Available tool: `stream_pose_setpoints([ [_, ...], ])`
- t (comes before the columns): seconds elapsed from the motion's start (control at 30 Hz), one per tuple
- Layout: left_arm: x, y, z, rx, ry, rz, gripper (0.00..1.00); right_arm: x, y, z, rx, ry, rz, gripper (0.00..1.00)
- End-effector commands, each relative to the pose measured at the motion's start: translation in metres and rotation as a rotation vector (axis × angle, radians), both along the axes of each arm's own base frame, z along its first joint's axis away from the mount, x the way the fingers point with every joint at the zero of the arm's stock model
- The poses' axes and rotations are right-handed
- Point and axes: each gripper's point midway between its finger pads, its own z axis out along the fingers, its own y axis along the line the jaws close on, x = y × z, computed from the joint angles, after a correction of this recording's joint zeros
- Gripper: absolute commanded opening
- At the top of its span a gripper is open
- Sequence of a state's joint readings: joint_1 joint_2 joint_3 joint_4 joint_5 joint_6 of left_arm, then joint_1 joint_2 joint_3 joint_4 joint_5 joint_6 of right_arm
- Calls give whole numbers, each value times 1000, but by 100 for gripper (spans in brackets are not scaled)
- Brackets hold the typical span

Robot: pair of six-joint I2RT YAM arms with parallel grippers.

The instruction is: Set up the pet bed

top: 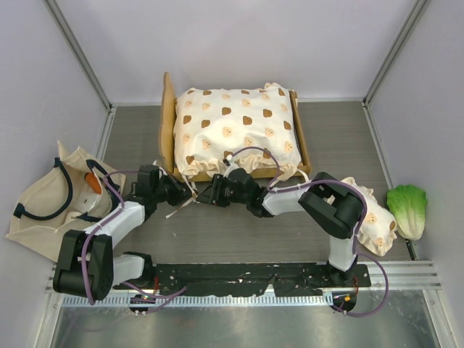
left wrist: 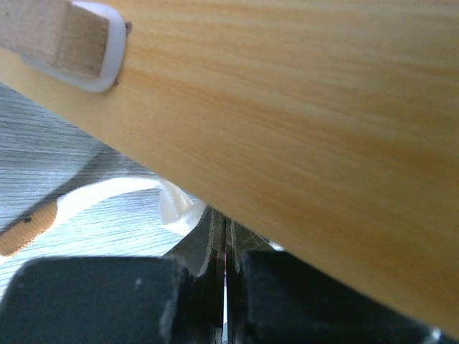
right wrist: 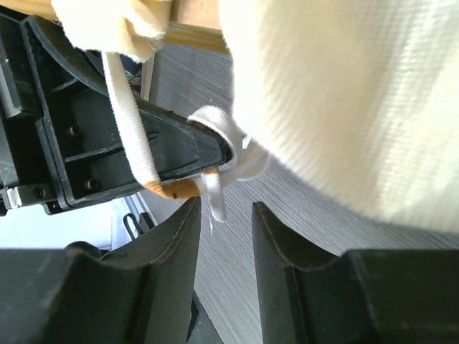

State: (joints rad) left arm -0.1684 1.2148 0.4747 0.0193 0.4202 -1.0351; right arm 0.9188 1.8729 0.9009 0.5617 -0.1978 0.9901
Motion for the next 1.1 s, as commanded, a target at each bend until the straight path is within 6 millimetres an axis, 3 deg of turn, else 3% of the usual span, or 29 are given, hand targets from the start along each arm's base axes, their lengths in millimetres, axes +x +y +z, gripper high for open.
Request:
stream_pose_setpoints([
  [0.0,7,-4,17,-21,-78,-18,0,12,16,34,125,-52,6,39],
  [0.7,9,-7,19,-50,-83,-13,0,12,21,26,165,-22,34,32],
  [0.77,10,-7,19,-50,-84,-11,0,12,22,28,169,-25,39,29],
  [0.87,9,-7,18,-52,-81,-14,0,12,22,26,168,-22,39,7],
  [0.97,8,-6,18,-46,-86,-14,0,13,20,25,163,-26,28,1],
  [1.07,5,-1,14,-9,-70,0,3,14,14,18,115,-32,13,1],
])
